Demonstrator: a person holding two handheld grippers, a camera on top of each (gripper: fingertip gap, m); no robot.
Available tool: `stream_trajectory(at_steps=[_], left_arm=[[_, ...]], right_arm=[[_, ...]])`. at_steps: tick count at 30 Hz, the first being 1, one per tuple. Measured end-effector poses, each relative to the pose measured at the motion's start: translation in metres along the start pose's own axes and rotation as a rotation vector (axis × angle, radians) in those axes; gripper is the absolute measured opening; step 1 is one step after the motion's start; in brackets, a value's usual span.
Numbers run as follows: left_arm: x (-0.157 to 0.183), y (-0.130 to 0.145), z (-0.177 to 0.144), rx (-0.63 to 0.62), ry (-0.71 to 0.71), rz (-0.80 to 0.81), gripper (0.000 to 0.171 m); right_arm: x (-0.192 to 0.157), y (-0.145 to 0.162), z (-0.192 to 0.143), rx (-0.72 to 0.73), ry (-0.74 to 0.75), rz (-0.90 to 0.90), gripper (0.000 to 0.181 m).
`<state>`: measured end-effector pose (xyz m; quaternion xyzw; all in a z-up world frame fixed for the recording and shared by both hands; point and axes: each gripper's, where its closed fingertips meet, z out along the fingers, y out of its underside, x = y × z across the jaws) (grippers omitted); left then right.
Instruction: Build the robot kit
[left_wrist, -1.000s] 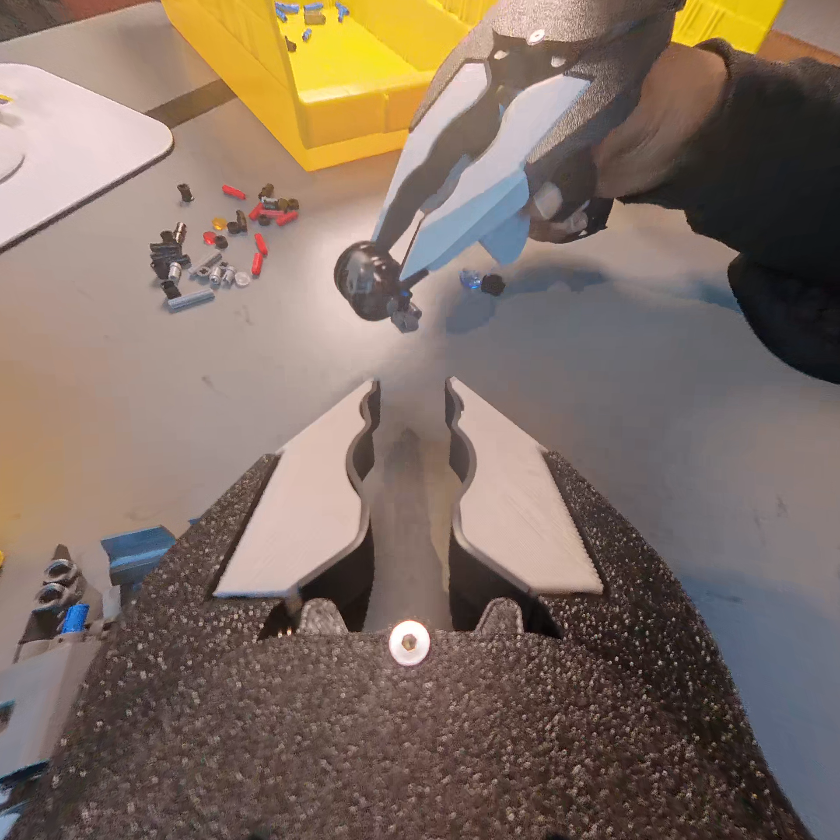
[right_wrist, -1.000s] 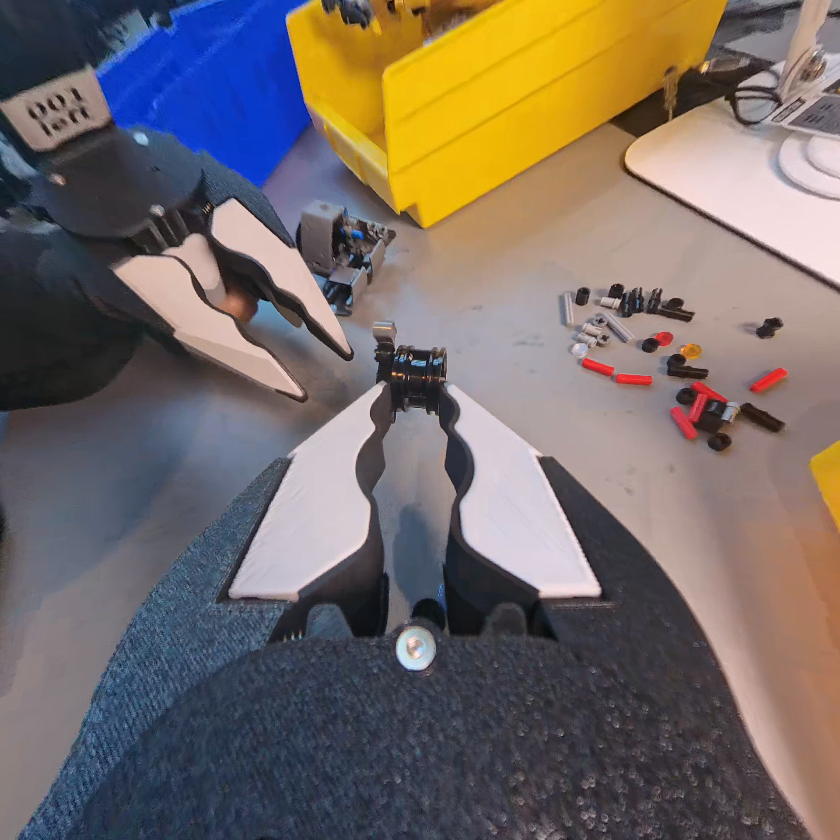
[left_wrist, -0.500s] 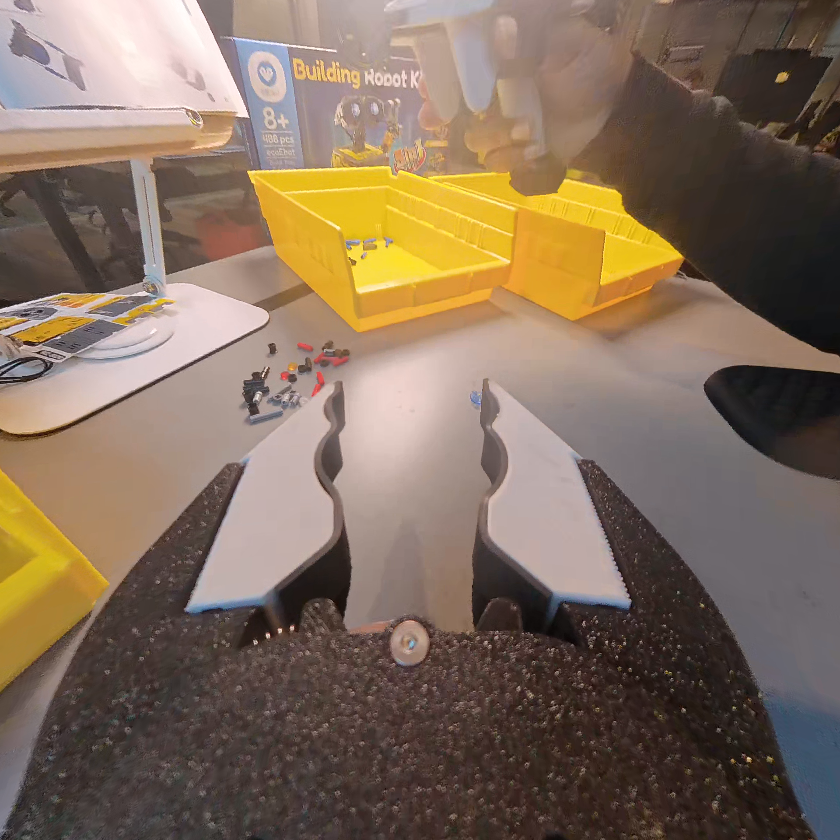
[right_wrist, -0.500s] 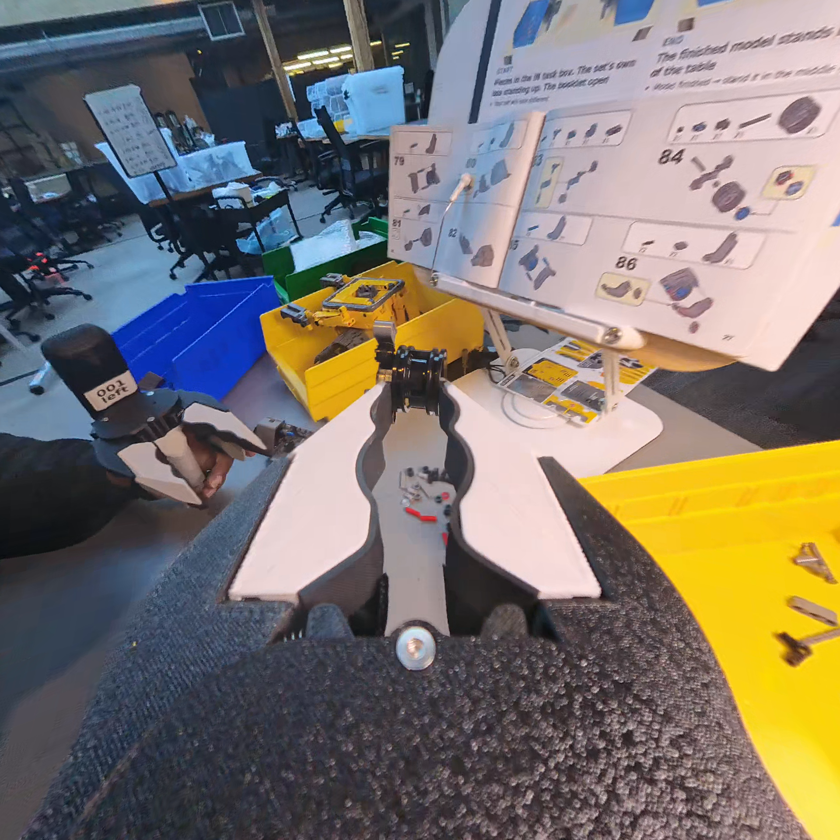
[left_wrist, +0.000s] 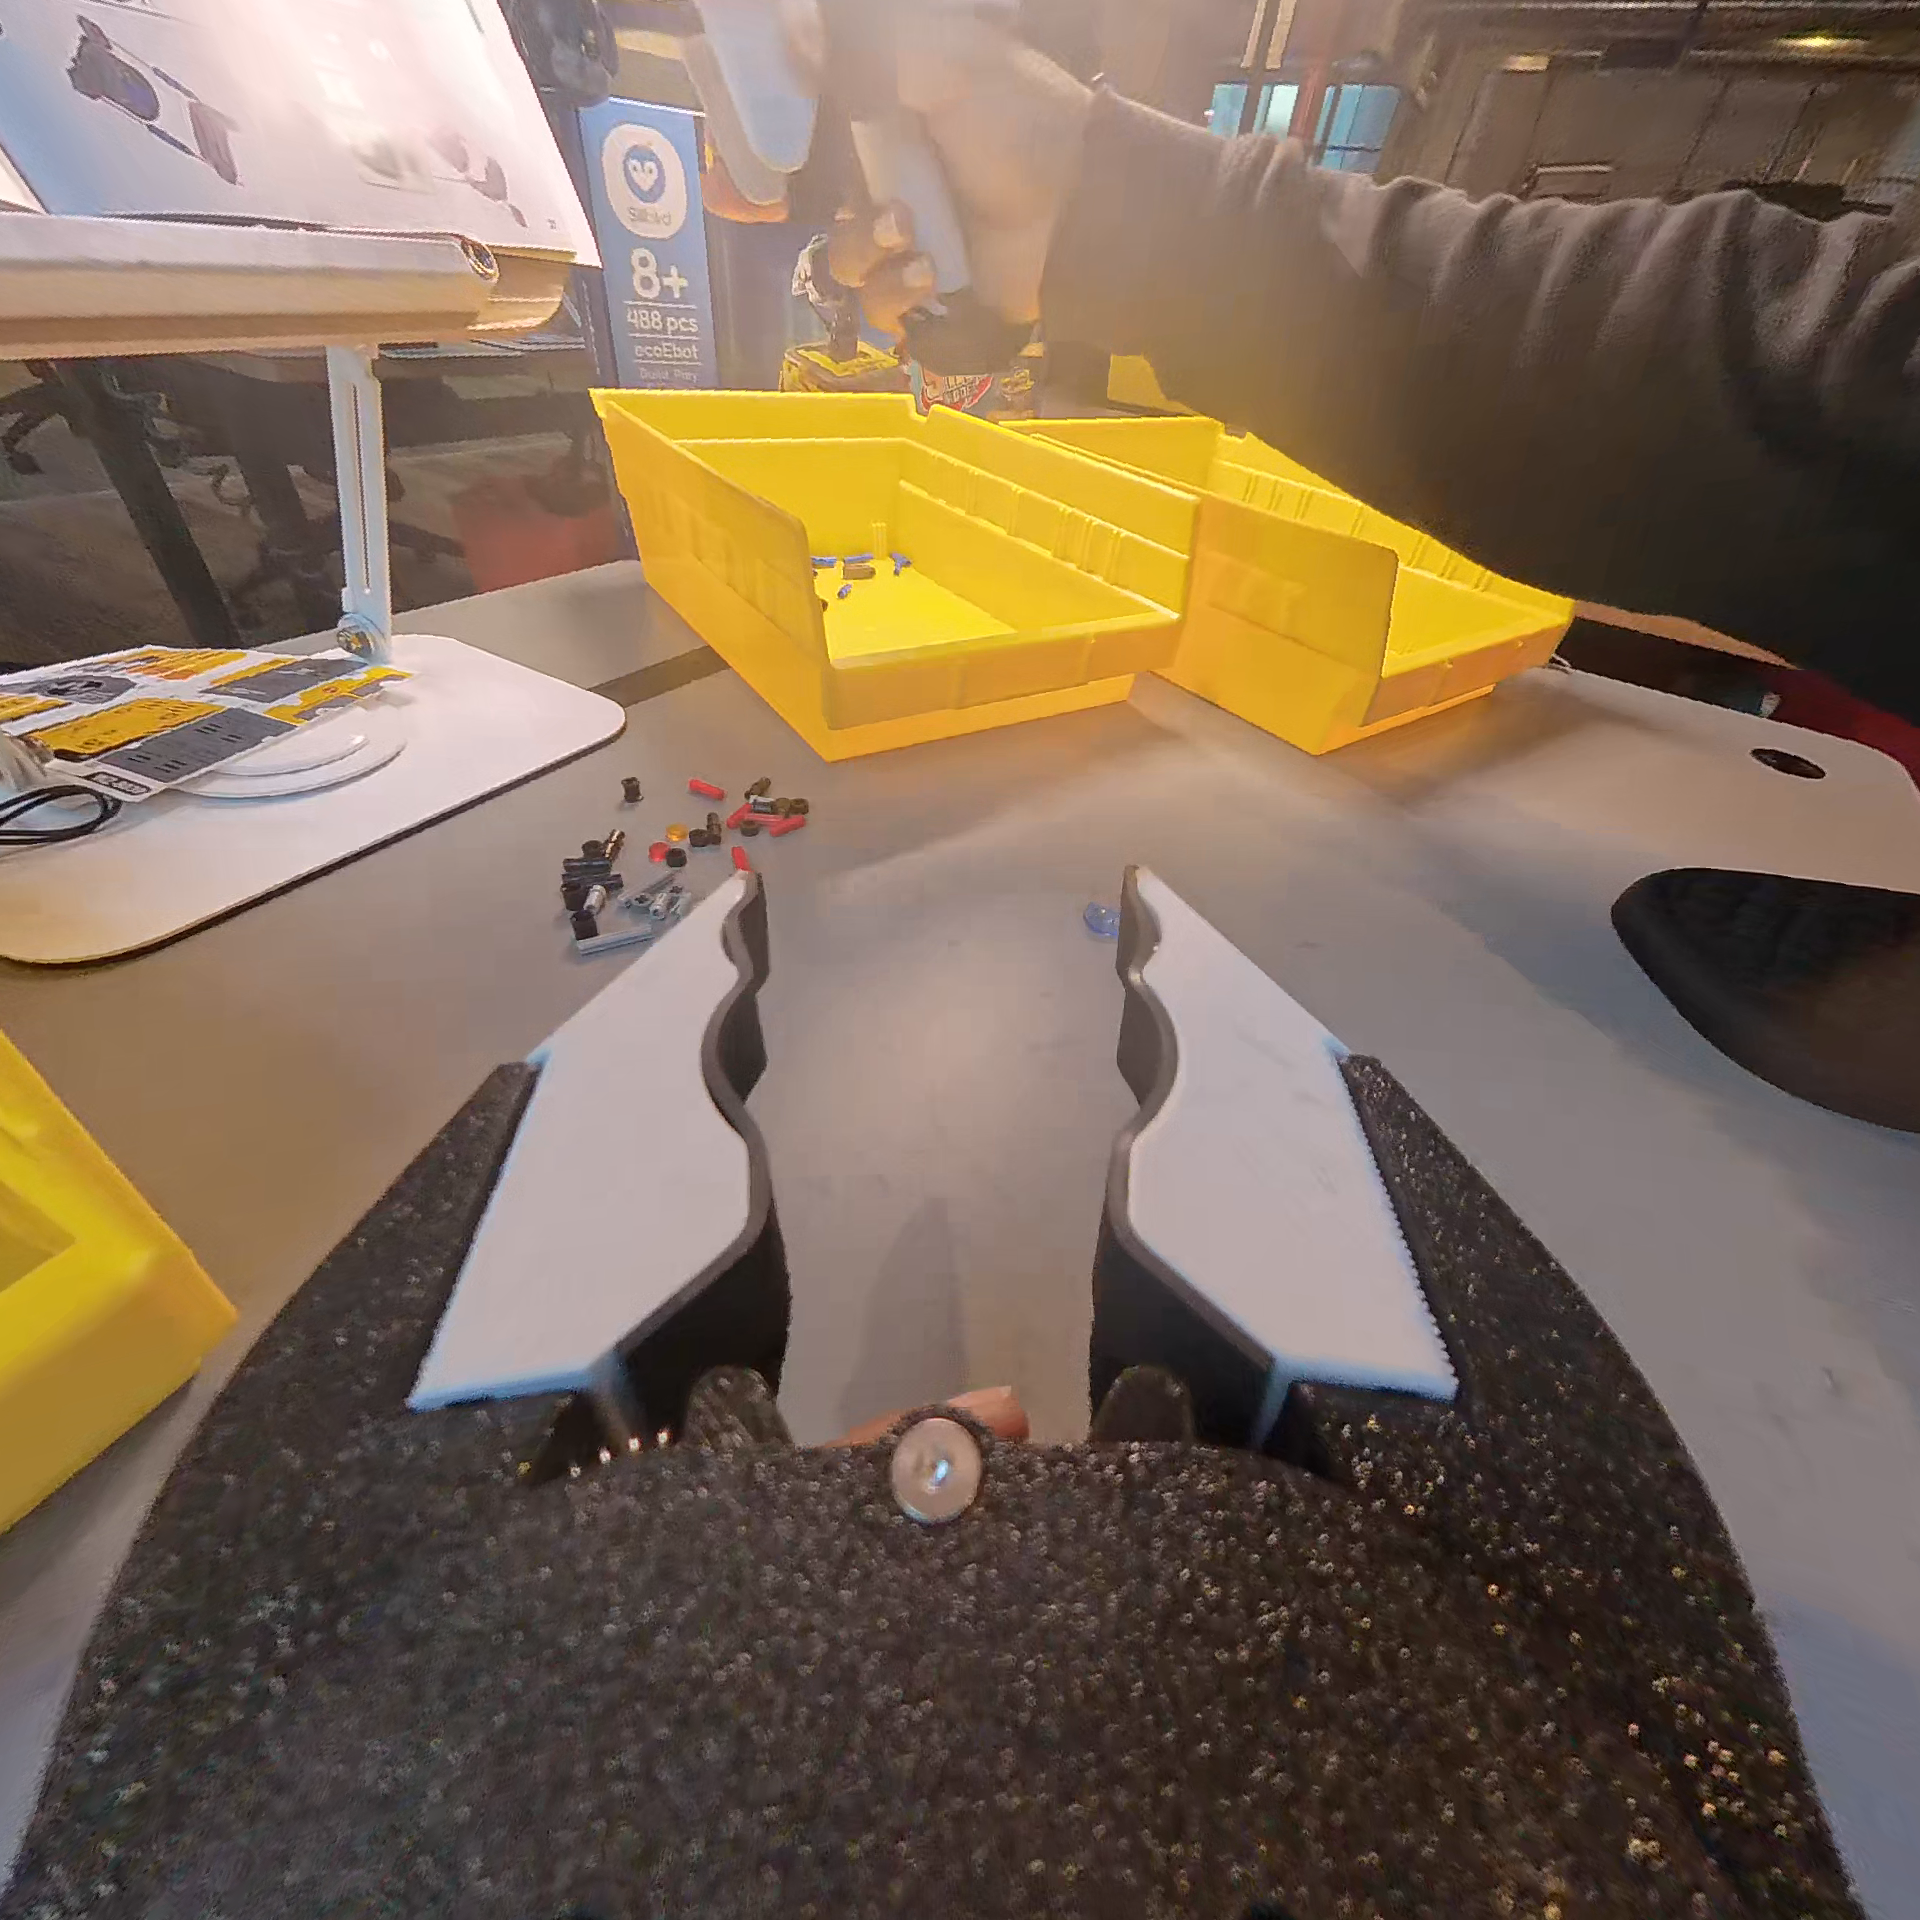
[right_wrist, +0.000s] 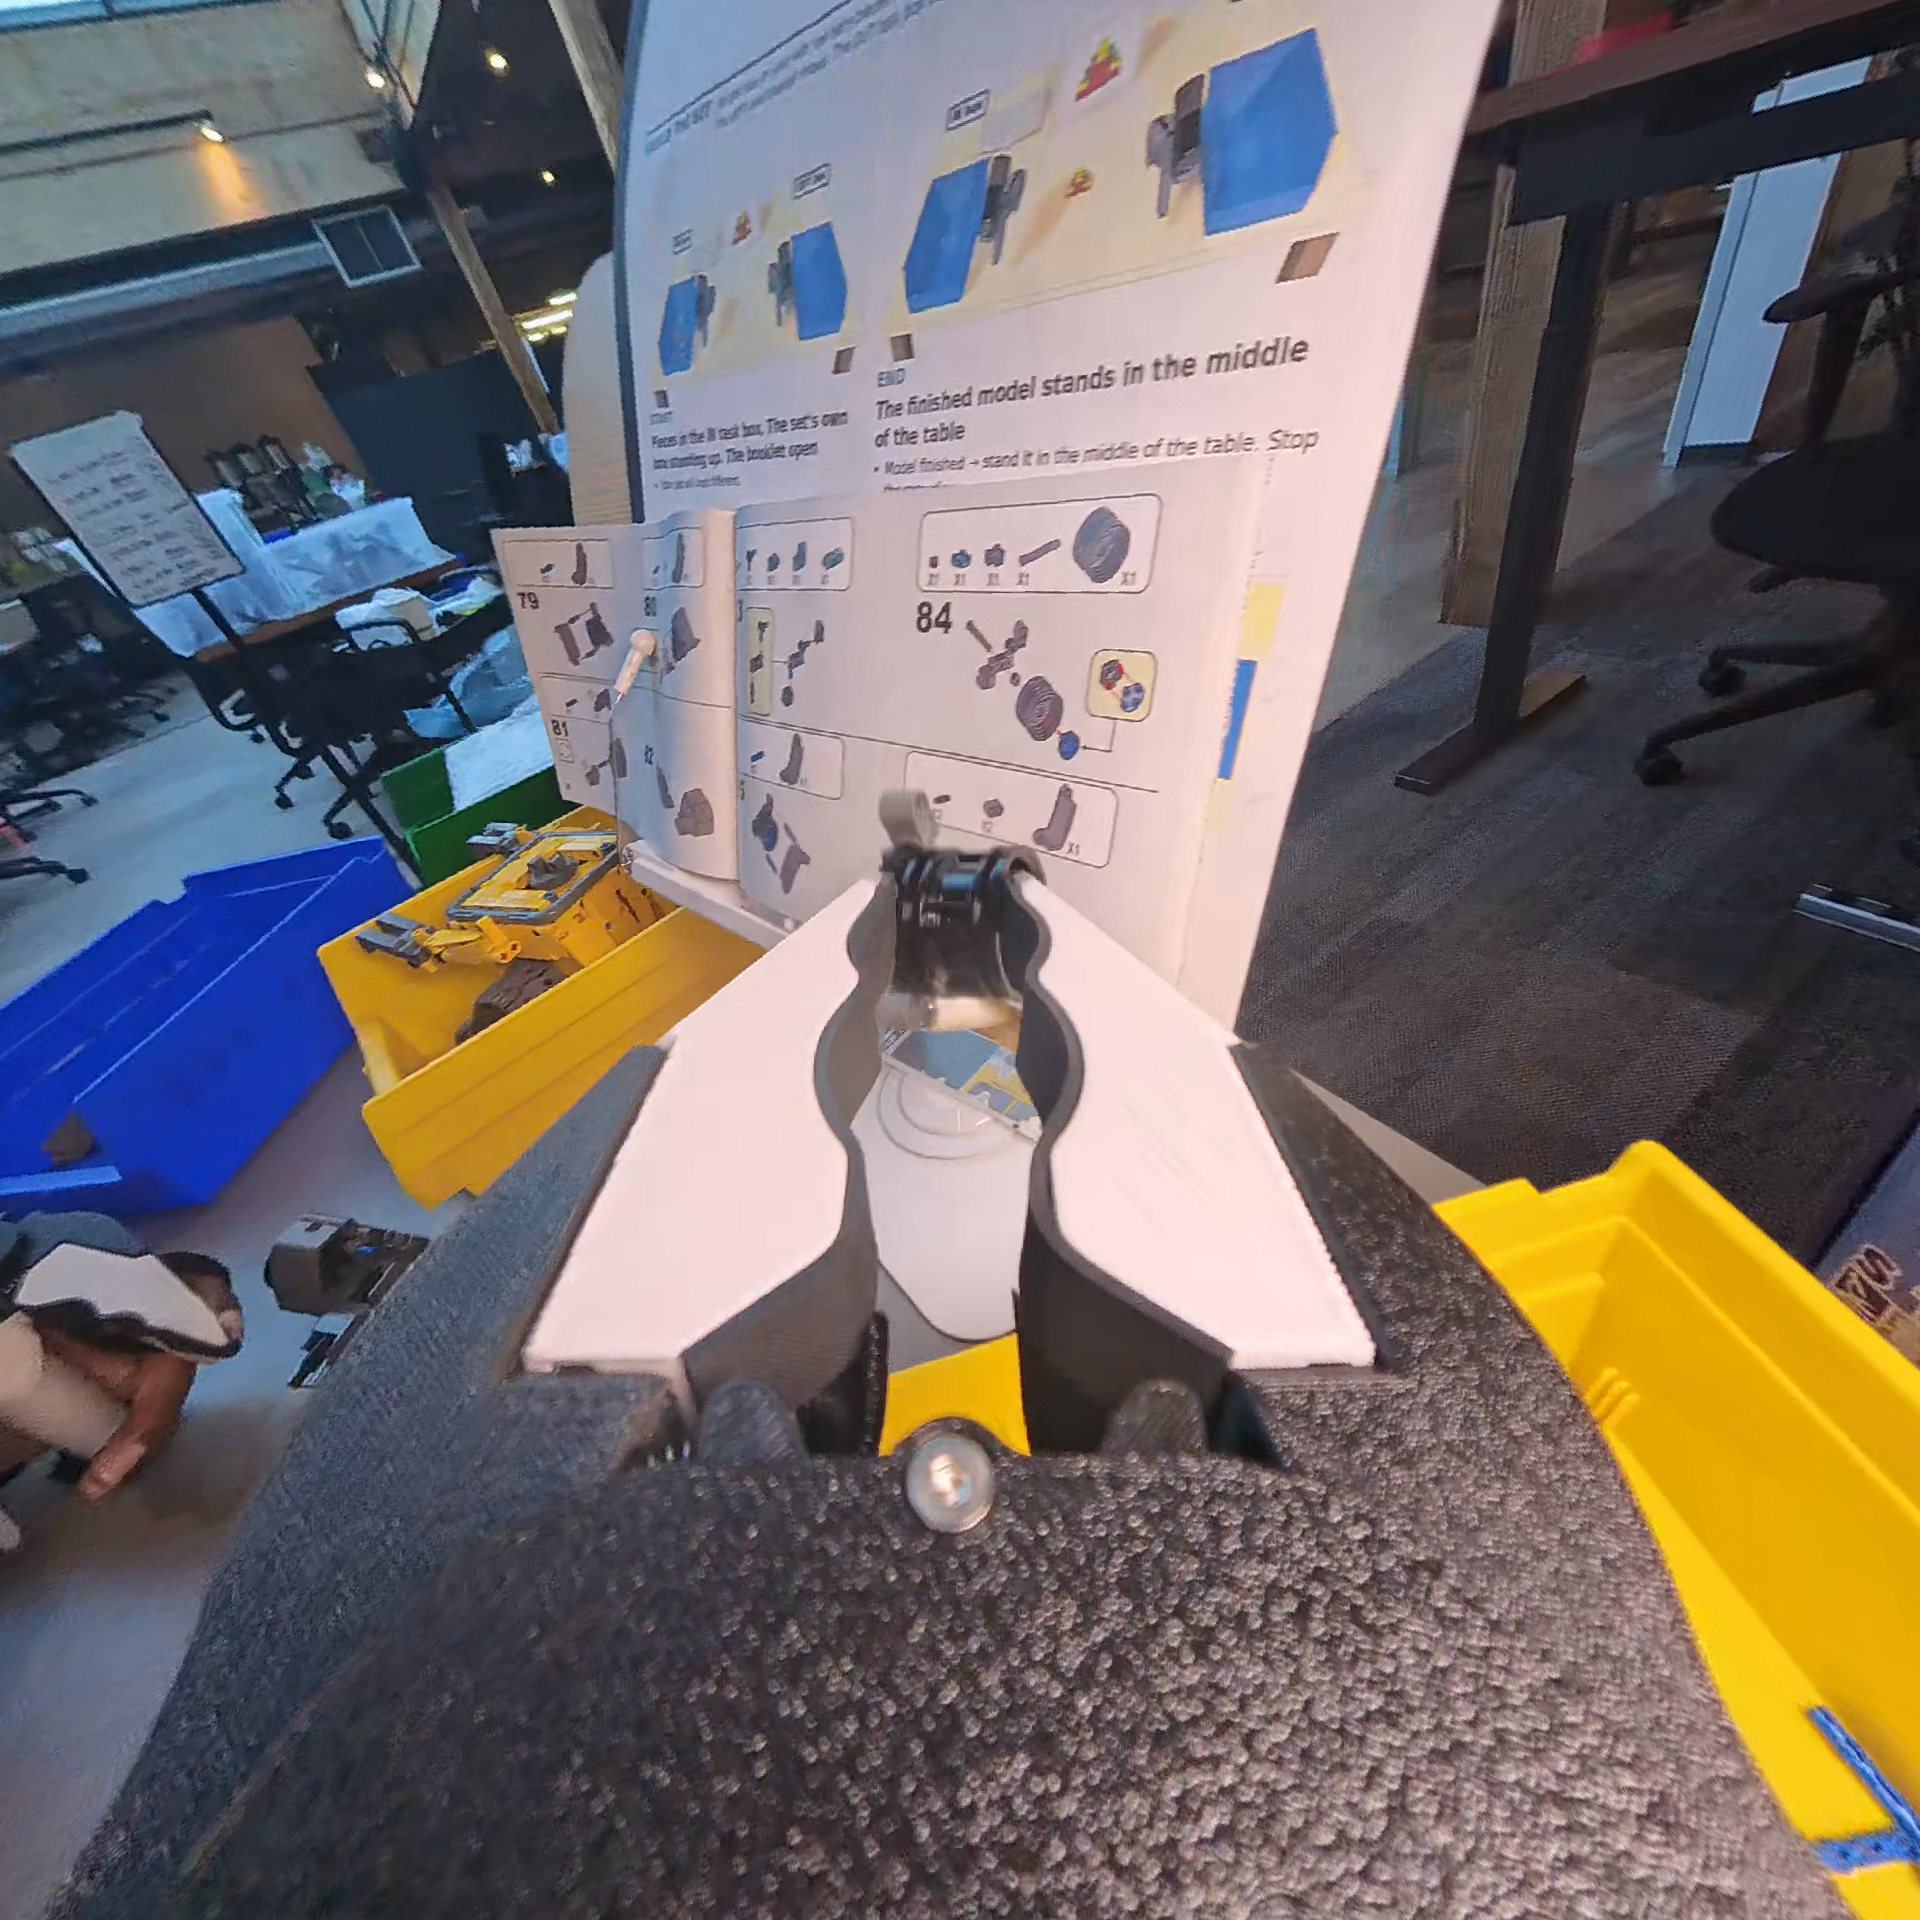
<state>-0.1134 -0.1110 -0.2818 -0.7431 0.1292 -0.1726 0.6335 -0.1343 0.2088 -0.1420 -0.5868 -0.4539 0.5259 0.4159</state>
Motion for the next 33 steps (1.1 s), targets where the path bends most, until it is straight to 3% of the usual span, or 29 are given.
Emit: stream_trajectory(at_steps=[5, 11, 13, 20, 27, 30, 33], left_arm=[[0.001, 0.002, 0.002, -0.014, 0.013, -0.006, 0.066], [0.002, 0.003, 0.002, -0.018, 0.016, -0.002, 0.065], [0.002, 0.003, 0.002, -0.021, 0.018, -0.003, 0.065], [0.002, 0.006, 0.005, -0.046, 0.011, 0.003, 0.063], [-0.011, -0.006, 0.012, -0.078, -0.059, 0.037, 0.053], [-0.028, -0.023, 0.03, -0.129, -0.109, 0.053, 0.048], [-0.054, -0.034, 0.07, -0.183, -0.144, -0.047, 0.049]], right_arm=[[0.011, -0.007, 0.008, 0.037, -0.001, 0.024, 0.0], [0.011, 0.008, 0.007, -0.02, 0.037, -0.05, 0.0], [0.008, 0.018, 0.001, -0.059, 0.052, -0.111, 0.008], [-0.06, 0.061, -0.014, -0.214, -0.046, -0.249, 0.021], [-0.122, 0.11, -0.025, -0.295, 0.022, -0.266, 0.029], [-0.136, 0.129, -0.03, -0.286, 0.08, -0.27, 0.034], [-0.157, 0.145, -0.038, -0.266, 0.071, -0.23, 0.038]])
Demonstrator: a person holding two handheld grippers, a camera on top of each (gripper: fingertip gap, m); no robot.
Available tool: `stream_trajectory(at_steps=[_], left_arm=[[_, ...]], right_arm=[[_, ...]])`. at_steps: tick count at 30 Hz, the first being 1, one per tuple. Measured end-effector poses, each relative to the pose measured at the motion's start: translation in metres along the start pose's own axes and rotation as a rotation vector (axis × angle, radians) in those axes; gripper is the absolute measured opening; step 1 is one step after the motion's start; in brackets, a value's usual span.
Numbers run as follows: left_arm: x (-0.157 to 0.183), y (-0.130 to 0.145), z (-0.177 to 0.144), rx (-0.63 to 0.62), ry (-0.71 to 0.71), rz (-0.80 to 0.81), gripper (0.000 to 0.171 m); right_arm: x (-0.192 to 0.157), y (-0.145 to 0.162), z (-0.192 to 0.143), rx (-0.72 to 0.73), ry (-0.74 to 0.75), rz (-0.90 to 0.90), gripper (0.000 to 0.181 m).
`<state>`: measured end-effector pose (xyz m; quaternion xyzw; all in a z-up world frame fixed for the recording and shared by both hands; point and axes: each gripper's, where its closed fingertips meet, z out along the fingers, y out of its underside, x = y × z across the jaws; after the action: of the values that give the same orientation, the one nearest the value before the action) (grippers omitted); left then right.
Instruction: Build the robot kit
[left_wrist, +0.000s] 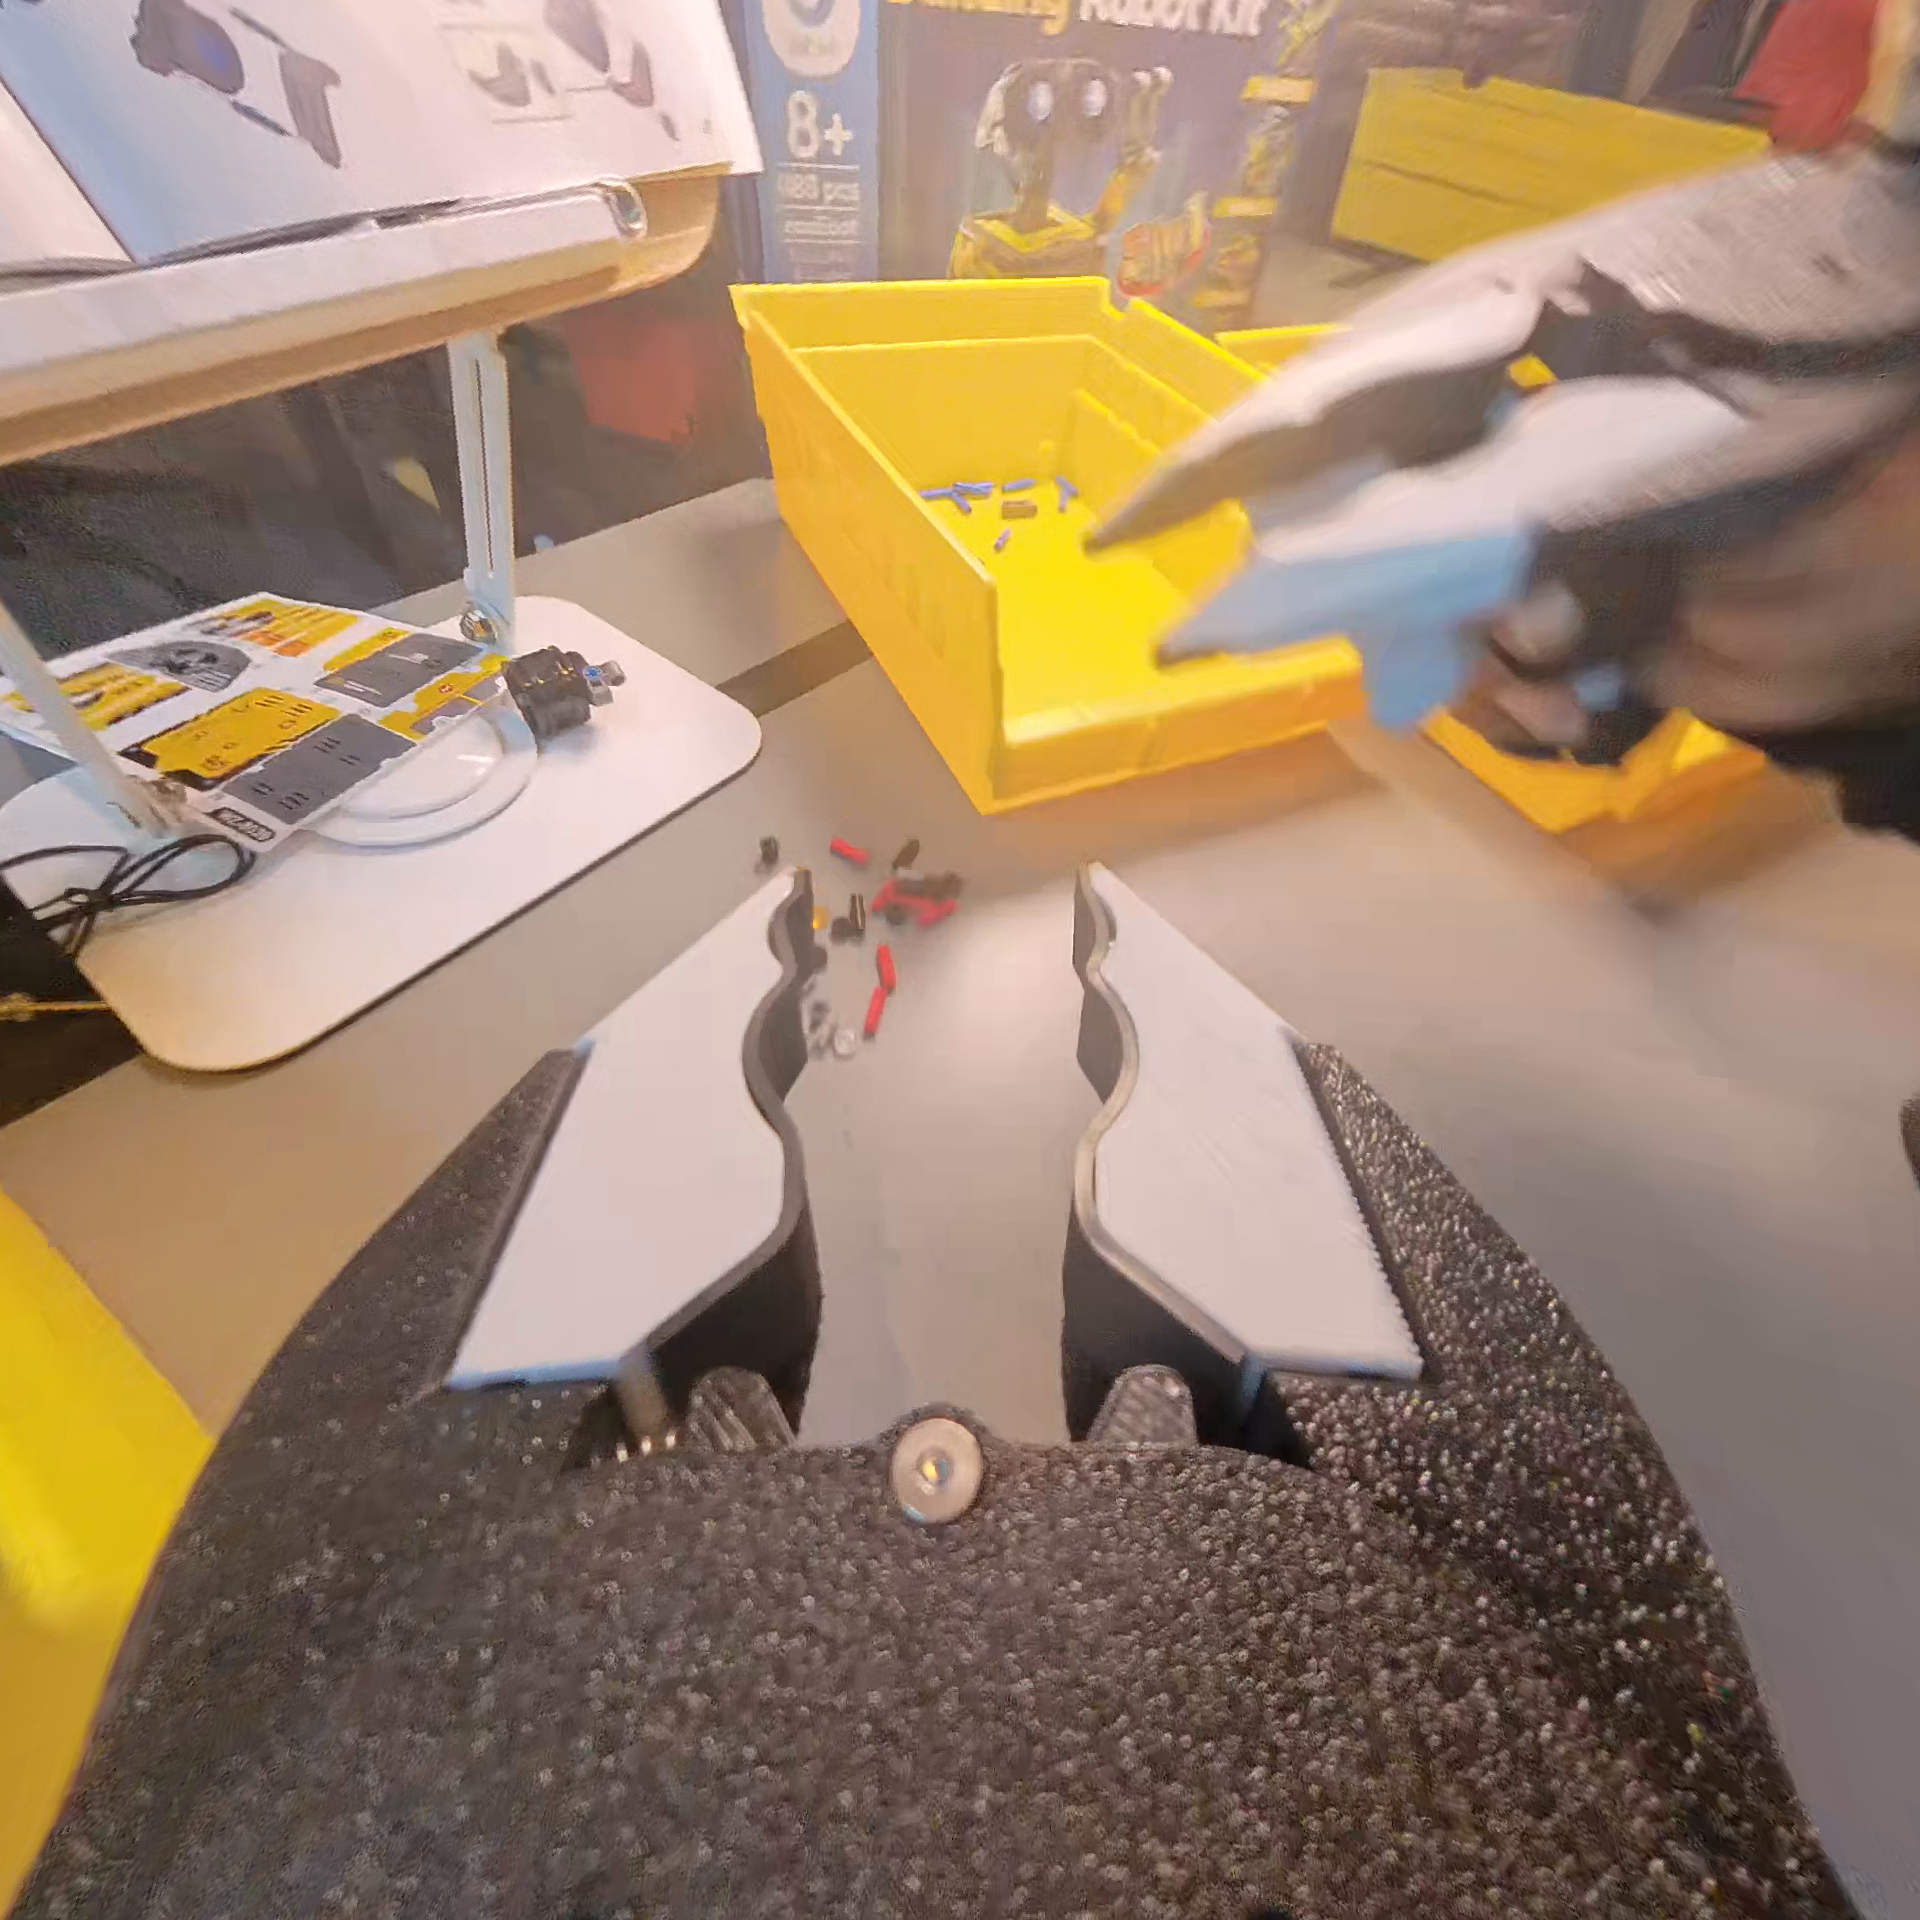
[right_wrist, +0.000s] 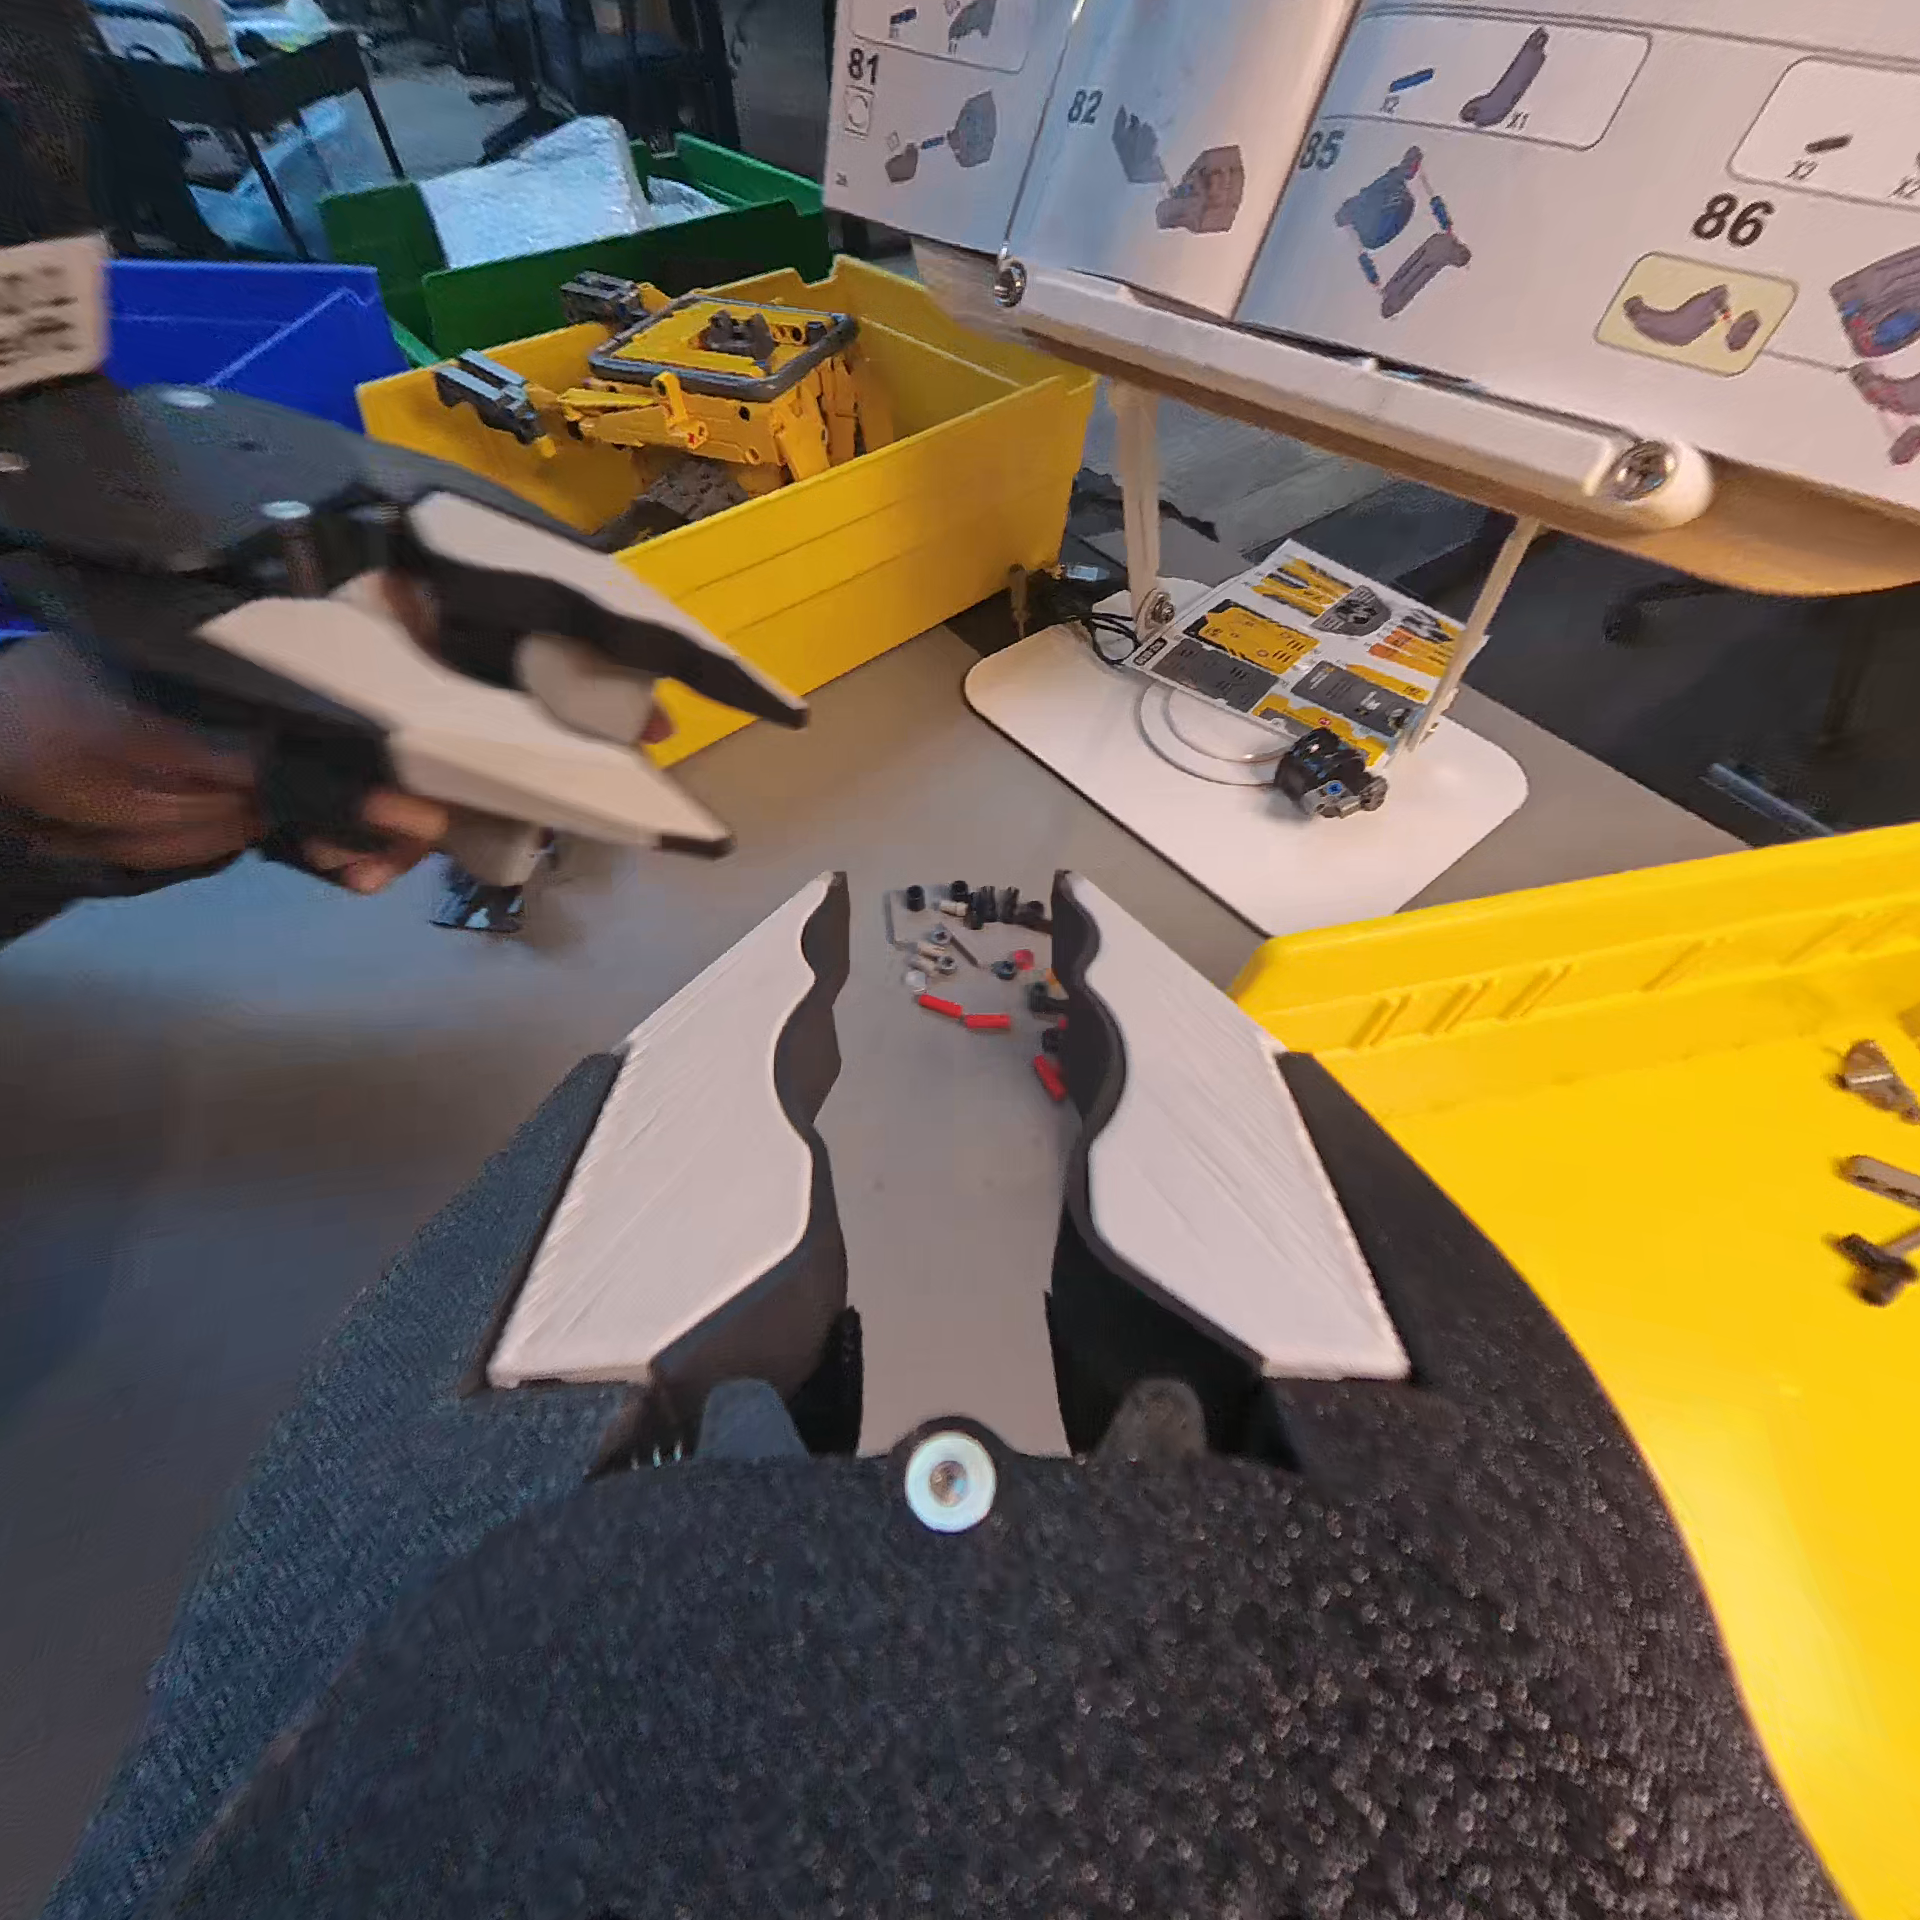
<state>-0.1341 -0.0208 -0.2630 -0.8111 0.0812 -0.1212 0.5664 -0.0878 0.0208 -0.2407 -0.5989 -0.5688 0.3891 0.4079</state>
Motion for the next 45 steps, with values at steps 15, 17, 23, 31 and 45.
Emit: stream_trajectory(at_steps=[15, 17, 23, 31, 45], left_arm=[[-0.139, 0.014, 0.173, -0.279, -0.452, -0.089, 0.062], [-0.148, 0.02, 0.181, -0.318, -0.477, -0.08, 0.061], [-0.149, 0.021, 0.175, -0.366, -0.431, -0.021, 0.028], [-0.015, -0.04, 0.089, -0.015, 0.107, 0.158, 0.028], [0.097, -0.047, -0.056, 0.313, -0.055, 0.699, 0.028]], right_arm=[[-0.056, 0.068, -0.093, 0.072, -0.059, 0.045, 0.037], [-0.055, 0.073, -0.099, 0.082, -0.053, 0.03, 0.036], [-0.051, 0.081, -0.113, 0.12, -0.028, -0.007, 0.034], [-0.047, 0.056, -0.12, 0.203, -0.049, -0.023, 0.033], [-0.109, -0.022, -0.08, 0.336, -0.329, 0.328, 0.045]])
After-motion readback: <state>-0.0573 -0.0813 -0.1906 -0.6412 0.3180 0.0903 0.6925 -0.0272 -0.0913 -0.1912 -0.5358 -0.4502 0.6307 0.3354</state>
